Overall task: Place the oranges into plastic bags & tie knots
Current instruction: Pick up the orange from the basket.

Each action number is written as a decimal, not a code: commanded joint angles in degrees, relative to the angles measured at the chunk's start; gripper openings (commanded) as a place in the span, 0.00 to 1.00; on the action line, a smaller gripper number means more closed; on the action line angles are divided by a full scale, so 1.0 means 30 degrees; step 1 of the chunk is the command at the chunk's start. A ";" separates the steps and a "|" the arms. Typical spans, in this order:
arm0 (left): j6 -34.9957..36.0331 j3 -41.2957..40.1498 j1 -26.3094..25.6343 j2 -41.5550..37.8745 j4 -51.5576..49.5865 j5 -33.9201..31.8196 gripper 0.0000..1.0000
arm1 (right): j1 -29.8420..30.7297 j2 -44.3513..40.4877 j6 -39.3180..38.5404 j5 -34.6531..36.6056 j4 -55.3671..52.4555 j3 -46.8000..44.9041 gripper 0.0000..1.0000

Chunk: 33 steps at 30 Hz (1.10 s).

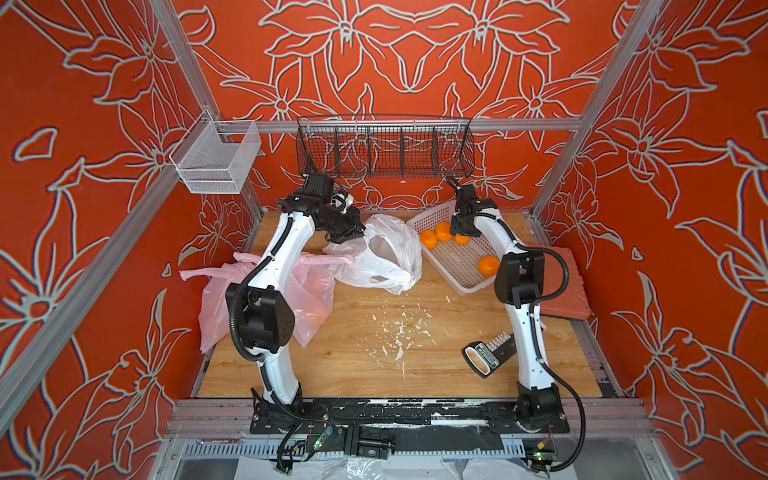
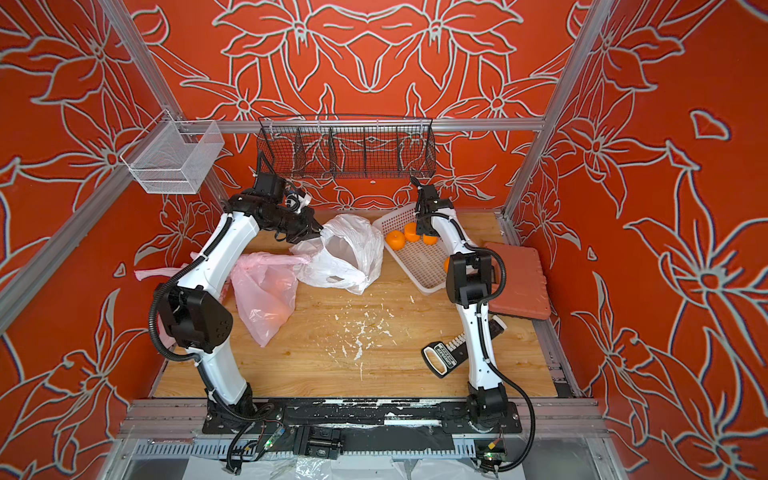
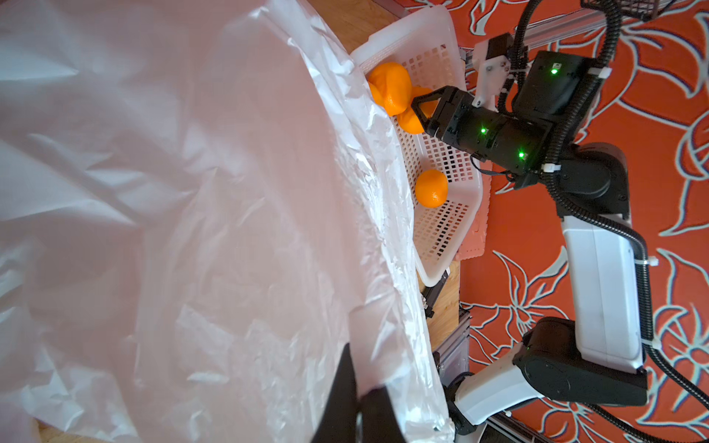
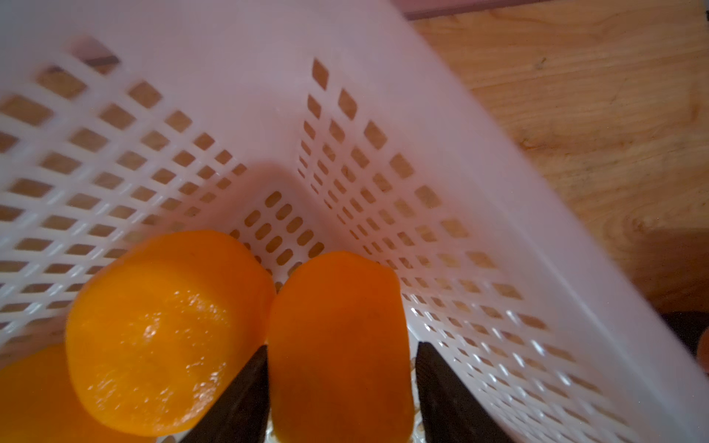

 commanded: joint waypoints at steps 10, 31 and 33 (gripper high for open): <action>0.0297 -0.0242 0.0166 -0.0246 -0.0018 0.0312 0.00 | -0.0109 -0.0963 0.0513 0.0237 0.0910 -0.1923 0.39; 0.0311 0.0323 0.0346 0.0084 0.0050 0.0750 0.00 | 0.7045 -2.5772 0.3800 -0.4952 0.6286 -2.5123 0.37; 0.0265 0.0402 0.0415 0.0156 0.0064 0.0810 0.00 | 0.8469 -2.6604 0.5070 -0.4619 0.6758 -2.6599 0.36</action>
